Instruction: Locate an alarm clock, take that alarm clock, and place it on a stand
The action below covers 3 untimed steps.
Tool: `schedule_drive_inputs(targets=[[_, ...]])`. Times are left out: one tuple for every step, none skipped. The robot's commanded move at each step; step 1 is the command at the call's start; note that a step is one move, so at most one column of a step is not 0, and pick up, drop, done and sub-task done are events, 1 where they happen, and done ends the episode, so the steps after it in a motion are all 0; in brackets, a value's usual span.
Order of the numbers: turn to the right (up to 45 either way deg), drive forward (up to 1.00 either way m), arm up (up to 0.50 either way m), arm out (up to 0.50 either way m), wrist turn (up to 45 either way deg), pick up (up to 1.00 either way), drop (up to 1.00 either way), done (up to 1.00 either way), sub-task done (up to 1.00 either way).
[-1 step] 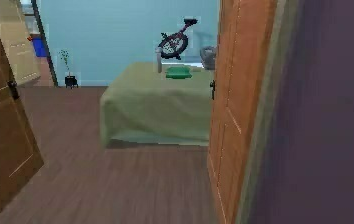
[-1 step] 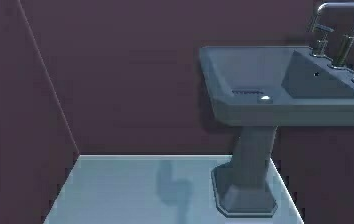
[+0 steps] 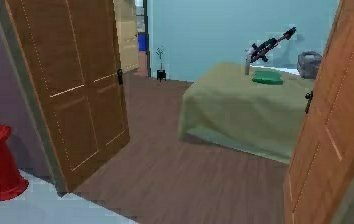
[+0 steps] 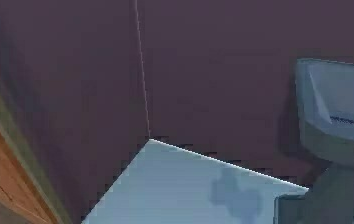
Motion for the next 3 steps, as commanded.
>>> schedule_drive_inputs(targets=[[0.0, 1.00, 0.00, 0.00, 0.0, 0.00, 0.00, 0.00, 0.00], [0.0, 0.80, 0.00, 0.00, 0.0, 0.00, 0.00, 0.00, 0.00], [-39.0, 0.00, 0.00, 0.00, 0.0, 0.00, 0.00, 0.00, 0.00]])
